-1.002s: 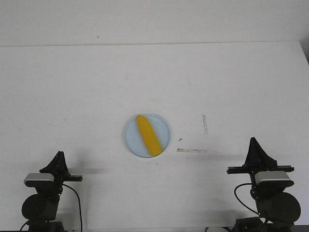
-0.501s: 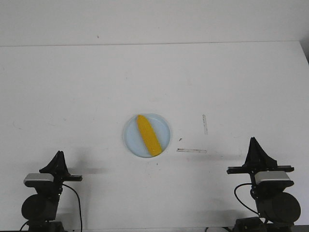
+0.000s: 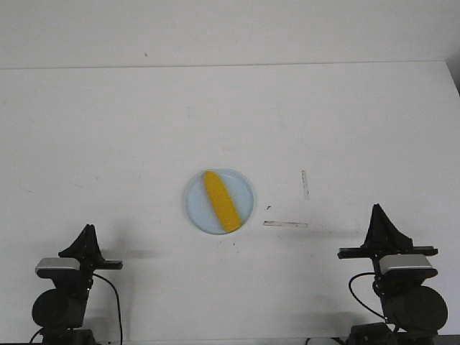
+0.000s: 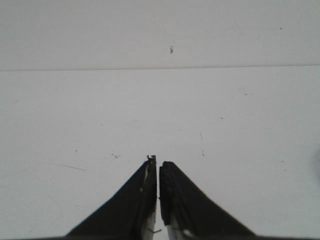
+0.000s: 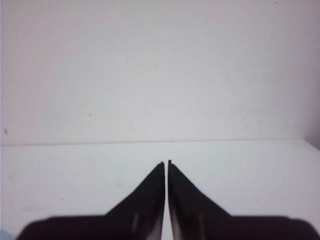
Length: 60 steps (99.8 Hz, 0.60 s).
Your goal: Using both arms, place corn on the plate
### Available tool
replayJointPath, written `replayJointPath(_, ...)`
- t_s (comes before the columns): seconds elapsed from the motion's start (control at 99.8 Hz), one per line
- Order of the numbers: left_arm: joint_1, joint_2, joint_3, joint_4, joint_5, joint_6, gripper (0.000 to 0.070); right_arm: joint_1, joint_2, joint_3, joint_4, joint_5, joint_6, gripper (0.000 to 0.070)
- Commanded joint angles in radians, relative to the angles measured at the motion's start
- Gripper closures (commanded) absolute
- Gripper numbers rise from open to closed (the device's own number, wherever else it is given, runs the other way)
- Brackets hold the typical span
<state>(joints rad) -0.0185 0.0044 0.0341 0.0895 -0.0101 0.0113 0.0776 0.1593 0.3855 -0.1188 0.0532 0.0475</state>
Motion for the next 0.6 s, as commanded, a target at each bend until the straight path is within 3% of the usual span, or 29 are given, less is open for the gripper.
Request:
replayJointPath(0.0,-0.002,-0.001,-0.021,0.013,-0.003,-0.003,0.0698,0.002,-0.002,0.000,0.013,0.000,-0.011,0.0691)
replayJointPath(0.23,-0.002,-0.001,-0.021,0.013,-0.003,-0.003,0.0698,-0.016,-0.024,-0.022,0.018,0.000,-0.011,0.0692)
replayJointPath(0.391,-0.002,-0.001,-0.021,0.013,-0.003,-0.003,0.0698,-0.075,-0.095,-0.132,0.105,-0.012,-0.012,0.0691)
replayJointPath(0.591,-0.002,-0.001,-0.021,0.013,-0.003,-0.003,0.0698,-0.078,-0.158,-0.238,0.119,-0.012,-0.013,0.0692)
